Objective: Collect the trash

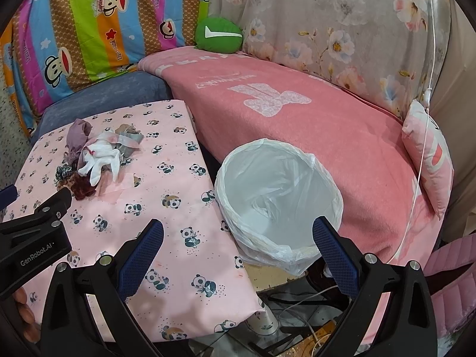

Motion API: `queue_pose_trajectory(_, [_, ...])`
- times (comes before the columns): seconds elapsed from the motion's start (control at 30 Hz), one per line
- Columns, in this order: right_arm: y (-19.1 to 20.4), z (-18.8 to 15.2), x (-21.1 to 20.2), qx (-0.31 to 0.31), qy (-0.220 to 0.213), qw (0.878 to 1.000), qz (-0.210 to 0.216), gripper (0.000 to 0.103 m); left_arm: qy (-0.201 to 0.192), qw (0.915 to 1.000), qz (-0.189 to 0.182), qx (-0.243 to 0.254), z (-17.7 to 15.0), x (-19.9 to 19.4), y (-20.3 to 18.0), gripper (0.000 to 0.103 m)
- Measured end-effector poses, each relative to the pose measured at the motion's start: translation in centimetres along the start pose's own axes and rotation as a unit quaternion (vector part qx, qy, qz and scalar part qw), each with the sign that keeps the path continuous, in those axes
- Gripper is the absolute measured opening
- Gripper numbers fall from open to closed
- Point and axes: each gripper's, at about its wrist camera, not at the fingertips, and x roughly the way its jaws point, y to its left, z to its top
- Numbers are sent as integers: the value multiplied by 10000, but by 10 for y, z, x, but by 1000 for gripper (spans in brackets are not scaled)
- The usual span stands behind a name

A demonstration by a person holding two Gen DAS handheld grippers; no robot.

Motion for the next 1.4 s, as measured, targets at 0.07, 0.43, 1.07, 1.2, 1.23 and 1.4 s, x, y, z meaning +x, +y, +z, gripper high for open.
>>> queue_pose_trajectory(0.07, [1,-1,-1,-4,-1,10000,-5,98,-21,10000,-24,5,0,-1,0,96])
queue_pose_trajectory(0.43, [2,-1,-2,-1,-28,10000,6,98,-145,9999,-26,22,0,-5,1,96])
queue_pose_trajectory(1.07, [2,0,-3,5,-35,10000,4,98,-212,9997,-90,14,0,-8,0,96])
queue_pose_trajectory(1.2, [3,1,-4,14,-49,10000,1,98,-203,9997,-96,11,0,-8,0,96])
queue_pose_trajectory(1.23, [3,1,-4,15,-47,10000,-1,98,-196,9998,-106,16,0,-7,-1,96])
queue_pose_trajectory(1.4, [3,1,-5,10,-53,10000,-7,98,-187,9997,-135,24,0,-7,-2,96])
